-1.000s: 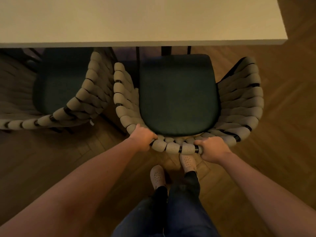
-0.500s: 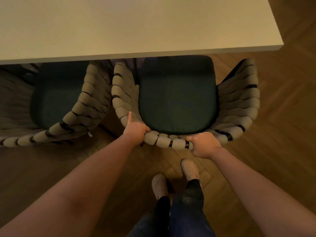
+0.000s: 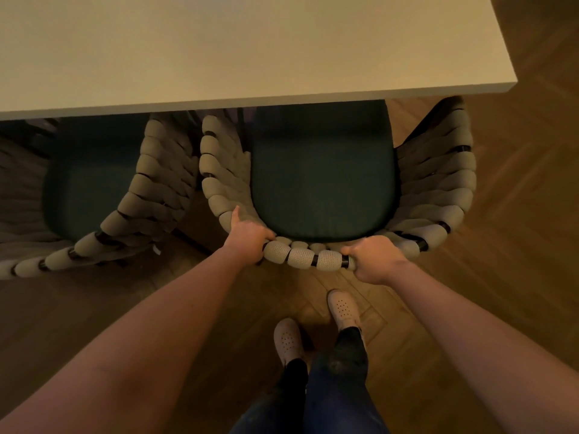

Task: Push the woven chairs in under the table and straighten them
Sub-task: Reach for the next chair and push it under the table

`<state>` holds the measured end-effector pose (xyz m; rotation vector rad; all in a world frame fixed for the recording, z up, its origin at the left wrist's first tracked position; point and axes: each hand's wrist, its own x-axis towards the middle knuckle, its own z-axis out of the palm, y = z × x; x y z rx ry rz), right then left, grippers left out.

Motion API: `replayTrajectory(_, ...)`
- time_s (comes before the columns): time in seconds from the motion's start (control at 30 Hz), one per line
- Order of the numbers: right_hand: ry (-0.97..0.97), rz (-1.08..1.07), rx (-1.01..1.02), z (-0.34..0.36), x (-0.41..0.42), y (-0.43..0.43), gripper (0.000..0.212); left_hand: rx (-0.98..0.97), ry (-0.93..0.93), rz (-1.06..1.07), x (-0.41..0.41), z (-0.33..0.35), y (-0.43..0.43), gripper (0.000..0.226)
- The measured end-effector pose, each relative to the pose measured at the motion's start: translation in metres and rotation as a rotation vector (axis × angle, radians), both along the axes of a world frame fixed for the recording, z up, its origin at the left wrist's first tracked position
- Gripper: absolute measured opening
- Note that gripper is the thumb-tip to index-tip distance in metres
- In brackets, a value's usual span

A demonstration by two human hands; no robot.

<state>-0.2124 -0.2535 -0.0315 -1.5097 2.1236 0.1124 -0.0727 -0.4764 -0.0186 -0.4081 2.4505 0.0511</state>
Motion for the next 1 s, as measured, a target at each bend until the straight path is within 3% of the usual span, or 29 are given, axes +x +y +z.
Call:
replayTrajectory(0.7,-0.025,0.071,-0.003,-0.008,-0.027,-0.006,0.029,0.006,-0.162,-0.004,-0.026,0.002,-0.007,0.052)
replayTrajectory(1.0,-0.038,0.089,-0.013,-0.019,-0.024,-0.005,0.036,-0.046,-0.078,0.031,-0.015,-0.003,-0.002,0.051)
